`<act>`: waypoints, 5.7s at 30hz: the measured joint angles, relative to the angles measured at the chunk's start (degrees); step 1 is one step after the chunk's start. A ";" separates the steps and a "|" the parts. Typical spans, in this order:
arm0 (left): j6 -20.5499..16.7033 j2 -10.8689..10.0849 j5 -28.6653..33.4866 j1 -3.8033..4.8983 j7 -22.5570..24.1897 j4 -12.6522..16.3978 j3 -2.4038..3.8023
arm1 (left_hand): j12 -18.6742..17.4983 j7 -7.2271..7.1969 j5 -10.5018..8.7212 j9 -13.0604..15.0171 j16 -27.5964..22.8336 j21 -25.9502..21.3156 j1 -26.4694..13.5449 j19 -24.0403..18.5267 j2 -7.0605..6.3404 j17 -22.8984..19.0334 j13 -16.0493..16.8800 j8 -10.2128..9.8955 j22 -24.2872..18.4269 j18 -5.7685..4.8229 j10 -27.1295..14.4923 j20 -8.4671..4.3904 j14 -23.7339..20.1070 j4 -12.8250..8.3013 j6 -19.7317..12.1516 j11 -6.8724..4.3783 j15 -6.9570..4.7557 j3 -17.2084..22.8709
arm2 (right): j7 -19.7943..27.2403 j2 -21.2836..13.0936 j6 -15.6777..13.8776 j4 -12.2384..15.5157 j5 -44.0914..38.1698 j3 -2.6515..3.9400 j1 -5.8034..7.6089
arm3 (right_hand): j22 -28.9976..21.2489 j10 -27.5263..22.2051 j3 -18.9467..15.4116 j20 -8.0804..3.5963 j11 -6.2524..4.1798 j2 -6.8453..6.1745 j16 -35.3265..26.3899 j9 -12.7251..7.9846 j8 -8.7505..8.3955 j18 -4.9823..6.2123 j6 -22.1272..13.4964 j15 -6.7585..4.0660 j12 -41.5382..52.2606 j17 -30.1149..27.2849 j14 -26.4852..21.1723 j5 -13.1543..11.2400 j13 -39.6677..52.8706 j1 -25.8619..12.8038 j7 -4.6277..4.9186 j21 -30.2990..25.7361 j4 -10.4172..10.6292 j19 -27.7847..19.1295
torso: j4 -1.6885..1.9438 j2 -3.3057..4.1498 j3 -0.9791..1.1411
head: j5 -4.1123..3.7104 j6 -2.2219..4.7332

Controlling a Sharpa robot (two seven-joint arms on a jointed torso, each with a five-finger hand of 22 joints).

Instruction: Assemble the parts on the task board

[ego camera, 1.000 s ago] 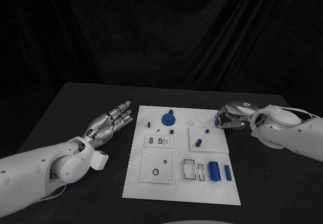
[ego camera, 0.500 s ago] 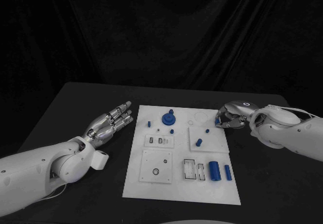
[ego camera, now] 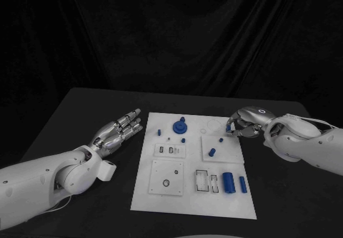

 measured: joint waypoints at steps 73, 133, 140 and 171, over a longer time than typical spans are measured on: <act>0.74 0.72 -0.01 -0.04 -0.58 -0.43 0.00 | 0.00 0.00 0.00 -0.01 0.00 0.00 0.01 -0.21 -0.01 0.02 0.00 0.00 0.02 0.00 0.14 0.20 0.00 -0.32 0.00 0.55 -0.01 0.33 | -4.14 17.20 3.09 4.79 -3.53 0.19 -2.89 | 0.02 -0.02 1.30 0.43 0.84 -1.63 -0.19 5.84 -0.86 0.00 -0.28 0.53 0.00 0.00 0.10 11.49 0.01 -1.45 -0.21 -1.17 -3.17 -0.01 | -0.01 0.01 -0.02 | 0.11 -1.12; 1.64 1.46 -0.01 -0.04 -1.99 -1.09 0.00 | 0.00 0.00 0.00 -0.01 0.00 0.00 -0.23 0.00 -0.23 -0.01 0.00 0.00 0.01 0.00 0.11 0.40 0.21 -0.48 0.00 0.93 0.20 0.48 | -13.67 16.74 11.54 8.90 -18.45 0.44 -0.90 | -0.02 -0.02 3.82 0.43 0.84 -1.88 -0.40 7.96 -1.02 0.00 -3.04 0.53 0.00 0.00 0.10 6.04 0.00 -1.60 -0.30 -1.95 -6.15 -0.01 | 0.03 0.02 -0.01 | 0.69 -1.54; 1.72 1.48 -0.01 -0.04 -2.13 -1.09 0.00 | 0.00 0.00 0.00 -0.01 0.00 0.00 -0.46 0.00 0.00 -0.03 0.00 0.00 0.01 0.00 0.11 0.40 0.21 -0.48 0.00 0.93 0.20 0.48 | -13.71 16.99 11.55 8.63 -18.60 0.47 -0.89 | -0.02 -0.02 3.82 0.43 0.84 -1.97 -0.40 9.65 -1.41 0.00 -3.06 0.53 0.00 0.00 0.10 4.76 0.00 -2.18 -0.28 -1.95 -6.15 -0.01 | 0.02 0.01 -0.01 | 0.92 -1.54; 1.85 1.54 -0.01 -0.10 -2.48 -1.21 0.00 | 0.00 0.00 0.00 -0.01 0.00 0.00 -0.45 -0.01 -0.01 0.01 0.04 0.00 0.01 0.00 0.11 0.40 0.21 -0.63 0.00 0.92 0.20 0.63 | -13.65 16.62 11.19 8.28 -18.71 0.35 -0.98 | 0.01 -0.22 -1.07 0.64 1.05 -2.86 -1.16 7.15 -7.00 0.01 -13.50 0.52 0.00 0.00 0.10 -13.83 0.04 -6.25 0.50 -4.01 -3.23 -0.22 | -0.01 0.02 0.01 | 0.69 -1.76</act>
